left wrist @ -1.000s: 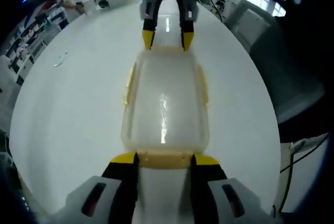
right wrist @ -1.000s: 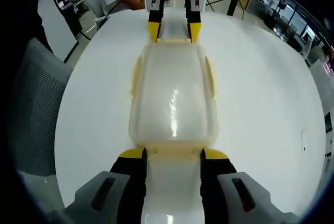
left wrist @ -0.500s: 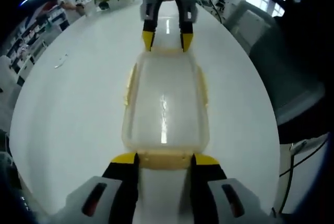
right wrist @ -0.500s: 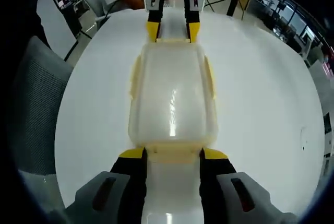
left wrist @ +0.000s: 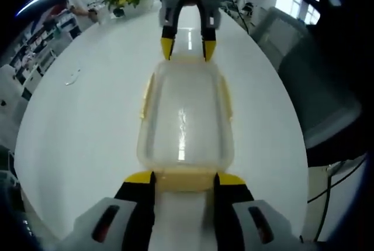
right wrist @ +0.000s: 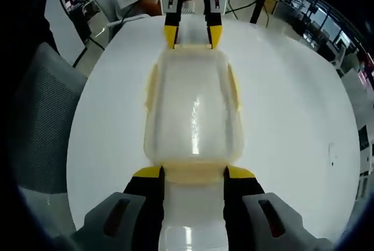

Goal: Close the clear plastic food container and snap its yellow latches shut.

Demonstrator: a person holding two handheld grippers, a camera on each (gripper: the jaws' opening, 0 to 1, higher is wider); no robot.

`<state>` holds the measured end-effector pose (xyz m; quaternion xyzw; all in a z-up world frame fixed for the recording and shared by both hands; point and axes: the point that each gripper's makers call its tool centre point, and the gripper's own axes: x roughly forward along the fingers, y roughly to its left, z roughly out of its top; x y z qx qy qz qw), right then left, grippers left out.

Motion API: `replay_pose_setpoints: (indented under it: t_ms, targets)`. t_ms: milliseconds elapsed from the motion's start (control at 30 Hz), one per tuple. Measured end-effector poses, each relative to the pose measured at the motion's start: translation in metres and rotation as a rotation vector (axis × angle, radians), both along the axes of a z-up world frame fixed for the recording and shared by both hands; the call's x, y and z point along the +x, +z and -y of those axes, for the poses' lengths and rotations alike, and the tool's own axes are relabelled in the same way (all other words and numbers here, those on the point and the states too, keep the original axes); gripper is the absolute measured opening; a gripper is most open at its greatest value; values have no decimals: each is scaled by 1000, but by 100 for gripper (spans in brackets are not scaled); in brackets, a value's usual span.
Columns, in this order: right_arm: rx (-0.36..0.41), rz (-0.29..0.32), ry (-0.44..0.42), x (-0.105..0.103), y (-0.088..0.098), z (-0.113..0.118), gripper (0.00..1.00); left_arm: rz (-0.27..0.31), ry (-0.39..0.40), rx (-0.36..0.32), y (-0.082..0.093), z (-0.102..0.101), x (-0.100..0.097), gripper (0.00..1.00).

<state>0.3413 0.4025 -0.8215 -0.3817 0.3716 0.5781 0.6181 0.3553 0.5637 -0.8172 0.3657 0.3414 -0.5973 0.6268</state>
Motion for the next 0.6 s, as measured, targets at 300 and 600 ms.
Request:
replay_pose_setpoints:
  t_ms: [300,600]
  targets:
    - [15,3,0,4,22,-3,36,18,2,-9,18,-3,5,34]
    - [11,15,5,8,37,0,36,23,13,-30,37,1,8,34]
